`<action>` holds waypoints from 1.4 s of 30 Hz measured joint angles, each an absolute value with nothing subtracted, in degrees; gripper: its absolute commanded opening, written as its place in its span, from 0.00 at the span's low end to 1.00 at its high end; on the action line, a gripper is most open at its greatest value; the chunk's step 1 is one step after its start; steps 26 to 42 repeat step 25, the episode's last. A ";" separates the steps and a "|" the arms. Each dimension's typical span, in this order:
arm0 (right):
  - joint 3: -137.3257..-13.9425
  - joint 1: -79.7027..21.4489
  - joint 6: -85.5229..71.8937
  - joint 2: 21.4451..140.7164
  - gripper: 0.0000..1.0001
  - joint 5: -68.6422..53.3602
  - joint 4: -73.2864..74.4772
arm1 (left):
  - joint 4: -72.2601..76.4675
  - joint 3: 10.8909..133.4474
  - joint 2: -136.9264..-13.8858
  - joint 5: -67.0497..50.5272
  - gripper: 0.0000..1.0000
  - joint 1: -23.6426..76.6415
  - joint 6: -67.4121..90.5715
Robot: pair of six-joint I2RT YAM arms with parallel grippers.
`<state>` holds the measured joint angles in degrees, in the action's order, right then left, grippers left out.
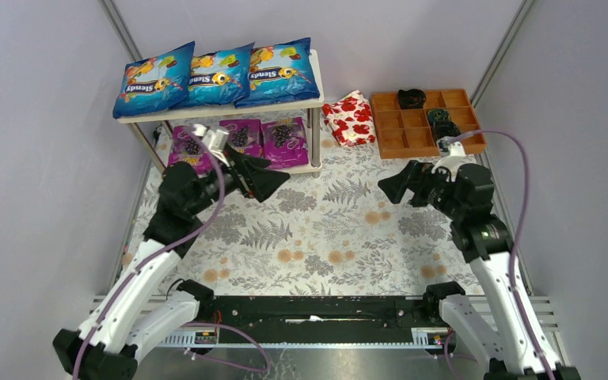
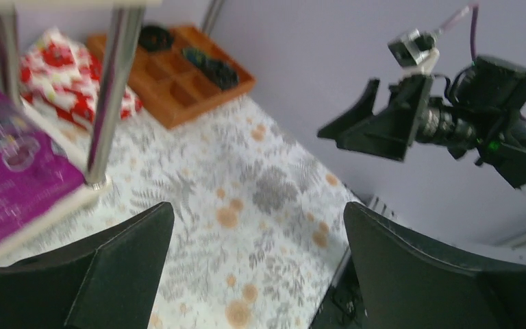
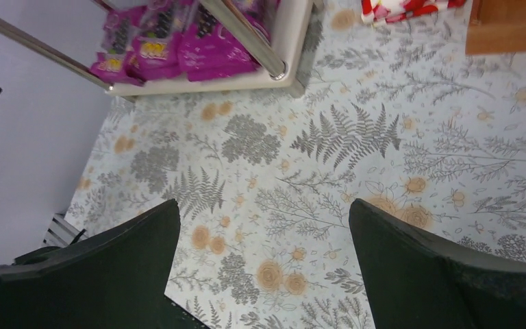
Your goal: Place and organize the candy bags onto the shelf
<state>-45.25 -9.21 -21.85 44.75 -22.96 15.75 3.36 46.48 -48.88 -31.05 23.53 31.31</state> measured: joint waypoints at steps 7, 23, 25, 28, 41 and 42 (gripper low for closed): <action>-62.87 -9.21 -20.08 36.71 1.00 -19.42 32.03 | 6.28 53.04 -41.58 -24.73 0.99 23.68 30.79; -75.13 -9.21 -21.74 28.51 1.00 -12.58 36.99 | 3.05 60.10 -42.26 -15.59 0.99 23.68 30.00; -74.50 -9.21 -21.91 28.49 1.00 -12.51 36.91 | 3.07 60.20 -42.54 -15.44 0.99 23.68 30.02; -74.50 -9.21 -21.91 28.49 1.00 -12.51 36.91 | 3.07 60.20 -42.54 -15.44 0.99 23.68 30.02; -74.50 -9.21 -21.91 28.49 1.00 -12.51 36.91 | 3.07 60.20 -42.54 -15.44 0.99 23.68 30.02; -74.50 -9.21 -21.91 28.49 1.00 -12.51 36.91 | 3.07 60.20 -42.54 -15.44 0.99 23.68 30.02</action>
